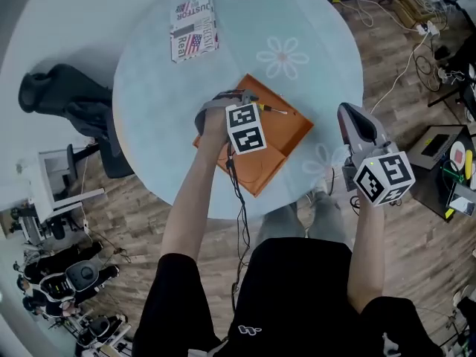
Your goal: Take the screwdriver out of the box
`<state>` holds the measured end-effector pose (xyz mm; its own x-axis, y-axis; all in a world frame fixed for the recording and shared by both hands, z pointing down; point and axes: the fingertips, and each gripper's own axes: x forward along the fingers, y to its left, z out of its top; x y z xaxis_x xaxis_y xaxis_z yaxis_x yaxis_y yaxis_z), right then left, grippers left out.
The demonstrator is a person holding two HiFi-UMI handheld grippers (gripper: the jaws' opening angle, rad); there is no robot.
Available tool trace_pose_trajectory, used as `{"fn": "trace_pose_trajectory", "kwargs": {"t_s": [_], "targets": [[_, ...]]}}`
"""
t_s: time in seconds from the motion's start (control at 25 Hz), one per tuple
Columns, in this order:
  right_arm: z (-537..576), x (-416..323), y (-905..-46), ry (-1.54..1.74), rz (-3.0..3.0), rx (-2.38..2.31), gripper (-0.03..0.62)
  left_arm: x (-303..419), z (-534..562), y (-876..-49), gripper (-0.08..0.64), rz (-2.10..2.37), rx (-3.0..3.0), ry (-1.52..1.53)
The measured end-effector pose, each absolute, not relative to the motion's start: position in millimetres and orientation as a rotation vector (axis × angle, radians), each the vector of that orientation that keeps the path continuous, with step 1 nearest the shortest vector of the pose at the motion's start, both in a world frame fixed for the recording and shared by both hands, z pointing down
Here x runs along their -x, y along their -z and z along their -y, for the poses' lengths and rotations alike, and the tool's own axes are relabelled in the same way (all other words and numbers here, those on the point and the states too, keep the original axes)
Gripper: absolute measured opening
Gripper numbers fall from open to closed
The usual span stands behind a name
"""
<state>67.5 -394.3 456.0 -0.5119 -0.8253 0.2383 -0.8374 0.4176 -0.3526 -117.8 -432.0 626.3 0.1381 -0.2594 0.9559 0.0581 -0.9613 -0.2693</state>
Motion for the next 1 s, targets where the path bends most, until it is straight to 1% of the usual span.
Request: {"fn": "trace_pose_trajectory", "kwargs": {"t_s": [0.36,0.52,0.76,1.0], "targets": [[397,-85,-464,-0.711,2.570,-1.632,0.006,124,430,-667,0.117,0.051,2.005,2.088],[396,-89,-468,-0.729,2.558,-1.643,0.006,123,426,-670,0.090,0.080,1.998,2.121],[393,-81,-467,-0.706,2.593,-1.577,0.006,123,423,-664,0.081,-0.018,1.976,2.123],[386,-75,-457,-0.666,2.651,-1.479,0.006,119,416,-614,0.081,-0.335,2.040,1.919]]}}
